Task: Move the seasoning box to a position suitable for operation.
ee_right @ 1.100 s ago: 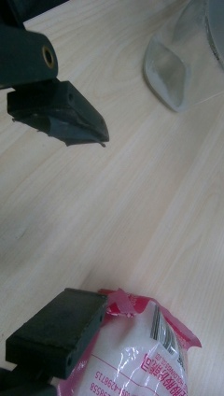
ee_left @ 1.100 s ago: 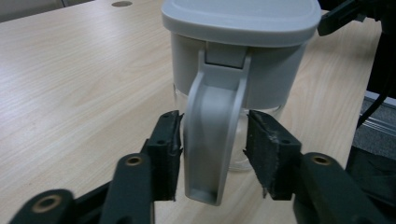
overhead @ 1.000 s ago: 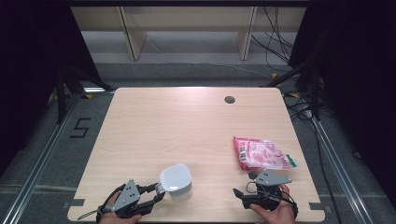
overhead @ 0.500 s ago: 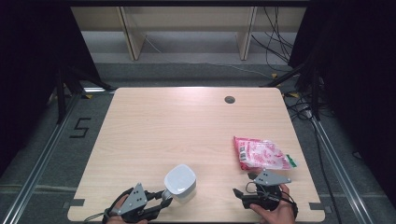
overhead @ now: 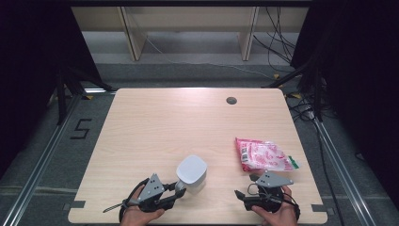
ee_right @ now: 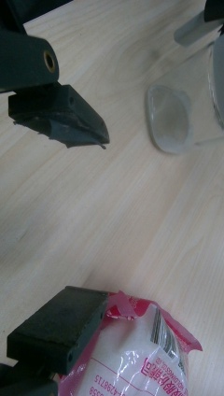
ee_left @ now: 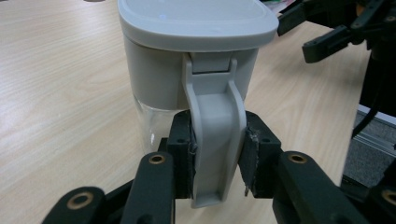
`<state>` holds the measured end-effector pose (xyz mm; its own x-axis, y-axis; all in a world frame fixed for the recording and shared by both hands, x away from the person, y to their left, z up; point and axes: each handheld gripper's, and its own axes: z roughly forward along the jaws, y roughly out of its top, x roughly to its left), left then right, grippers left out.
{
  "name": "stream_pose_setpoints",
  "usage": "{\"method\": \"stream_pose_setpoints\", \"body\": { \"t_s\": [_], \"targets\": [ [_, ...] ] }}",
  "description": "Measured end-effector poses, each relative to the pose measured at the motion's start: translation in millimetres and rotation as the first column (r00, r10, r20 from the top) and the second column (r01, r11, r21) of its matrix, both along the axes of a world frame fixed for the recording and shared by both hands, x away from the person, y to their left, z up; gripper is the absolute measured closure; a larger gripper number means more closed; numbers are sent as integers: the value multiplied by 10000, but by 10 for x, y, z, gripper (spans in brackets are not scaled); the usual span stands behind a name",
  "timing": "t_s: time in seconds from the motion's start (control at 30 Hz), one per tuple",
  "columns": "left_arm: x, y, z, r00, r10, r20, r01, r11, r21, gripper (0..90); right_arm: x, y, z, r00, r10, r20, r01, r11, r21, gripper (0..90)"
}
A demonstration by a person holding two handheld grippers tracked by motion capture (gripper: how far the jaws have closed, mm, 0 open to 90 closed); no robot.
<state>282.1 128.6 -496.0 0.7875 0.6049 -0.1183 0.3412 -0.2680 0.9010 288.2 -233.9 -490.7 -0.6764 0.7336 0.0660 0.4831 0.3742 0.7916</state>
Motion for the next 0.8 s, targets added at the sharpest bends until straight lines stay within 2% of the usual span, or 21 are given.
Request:
{"method": "stream_pose_setpoints", "body": {
  "t_s": [0.1, 0.17, 0.23, 0.37, 0.47, 0.6, 0.67, 0.7, 0.73, 0.77, 0.8],
  "targets": [
    [46, -24, 0, 10000, -4, 2, 4, 10000, -62, 677, 5, -3, 1, 10000, 40, 82, -39, 10000, -48, 213],
    [110, -39, 14, 9999, -118, 43, 117, 9998, 139, 677, -1, -1, 2, 10000, 20, -39, -20, 10000, -23, 214],
    [144, -55, 15, 10000, -62, 46, 61, 9999, 120, 677, 18, -5, -6, 9997, 240, 36, -240, 9997, -5, 214],
    [168, -74, 34, 9999, -37, 94, 35, 9998, 203, 678, 13, -5, -2, 9998, 171, 69, -170, 9998, -137, 214],
    [242, -95, 23, 9998, -161, 134, 158, 9995, 265, 678, 14, -2, -3, 9999, 165, 50, -164, 9998, -138, 214],
    [289, -120, 14, 9998, -182, 117, 179, 9996, 216, 678, 15, 2, -7, 9998, 187, 40, -187, 9997, -151, 215],
    [334, -150, 19, 9996, -203, 190, 196, 9992, 357, 678, 14, 4, -6, 9998, 193, 26, -192, 9998, -106, 215],
    [343, -168, 12, 9997, -202, 166, 200, 9997, 121, 678, 14, 4, -6, 9998, 189, 26, -189, 9998, -106, 215],
    [367, -162, 20, 9992, -290, 268, 280, 9990, 349, 678, 16, 0, -7, 9998, 198, 50, -197, 9997, -175, 215],
    [377, -174, 12, 9996, -246, 158, 243, 9995, 180, 678, 15, 0, -5, 9998, 190, 40, -190, 9997, -151, 215],
    [390, -179, 13, 9995, -247, 206, 242, 9995, 210, 678, 14, 1, -5, 9998, 180, 49, -179, 9998, -124, 215]
  ]
}}
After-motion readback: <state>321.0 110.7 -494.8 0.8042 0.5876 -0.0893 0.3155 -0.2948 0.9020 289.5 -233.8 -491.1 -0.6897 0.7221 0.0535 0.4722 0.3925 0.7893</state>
